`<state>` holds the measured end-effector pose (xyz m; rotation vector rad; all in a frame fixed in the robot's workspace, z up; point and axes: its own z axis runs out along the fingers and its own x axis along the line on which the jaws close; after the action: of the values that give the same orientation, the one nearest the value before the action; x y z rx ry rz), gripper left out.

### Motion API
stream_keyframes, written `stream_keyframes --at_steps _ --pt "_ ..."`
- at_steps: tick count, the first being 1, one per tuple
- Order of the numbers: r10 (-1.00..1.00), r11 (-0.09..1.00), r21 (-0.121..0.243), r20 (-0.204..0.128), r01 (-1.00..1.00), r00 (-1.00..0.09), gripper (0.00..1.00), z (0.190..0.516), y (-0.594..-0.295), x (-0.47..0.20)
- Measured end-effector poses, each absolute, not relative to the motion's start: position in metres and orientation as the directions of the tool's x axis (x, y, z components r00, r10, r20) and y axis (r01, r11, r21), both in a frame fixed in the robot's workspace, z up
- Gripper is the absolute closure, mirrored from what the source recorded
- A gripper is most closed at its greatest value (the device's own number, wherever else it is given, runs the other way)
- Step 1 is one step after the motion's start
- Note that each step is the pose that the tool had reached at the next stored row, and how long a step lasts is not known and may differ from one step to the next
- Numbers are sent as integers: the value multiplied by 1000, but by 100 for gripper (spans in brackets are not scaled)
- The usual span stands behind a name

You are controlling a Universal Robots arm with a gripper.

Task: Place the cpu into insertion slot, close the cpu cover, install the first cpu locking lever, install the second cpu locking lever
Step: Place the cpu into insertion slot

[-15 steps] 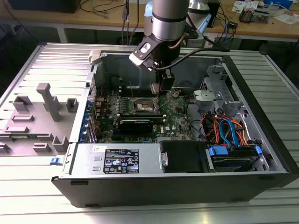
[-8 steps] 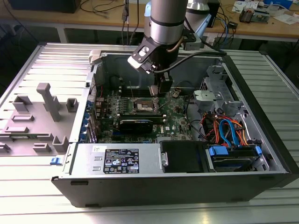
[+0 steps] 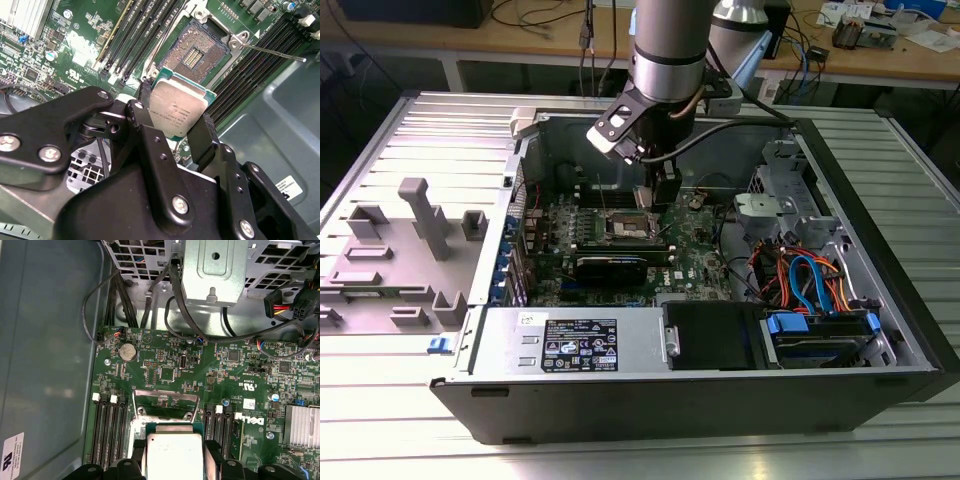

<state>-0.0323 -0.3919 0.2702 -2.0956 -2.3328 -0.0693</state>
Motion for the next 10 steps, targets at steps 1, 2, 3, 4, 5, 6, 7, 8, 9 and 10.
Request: stream_keyframes --at_steps 1,2,3,4,5,6,7,8,9,10 --pt "994 106 30 33 994 -107 46 270 -392 -32" --pt "994 106 29 33 994 -107 46 270 -392 -32" --pt "994 106 30 33 994 -107 46 270 -392 -32" --pt "994 106 29 33 994 -107 46 270 -392 -32" --pt "994 106 30 33 994 -107 46 270 -392 -32" --pt "994 106 29 33 994 -107 46 270 -392 -32" --pt "994 106 30 33 994 -106 46 270 -392 -32" --pt "994 103 30 34 994 -104 46 269 -392 -32" --pt "994 100 30 34 995 -101 46 269 -392 -33" --pt "995 97 30 33 995 -98 46 268 -392 -33"
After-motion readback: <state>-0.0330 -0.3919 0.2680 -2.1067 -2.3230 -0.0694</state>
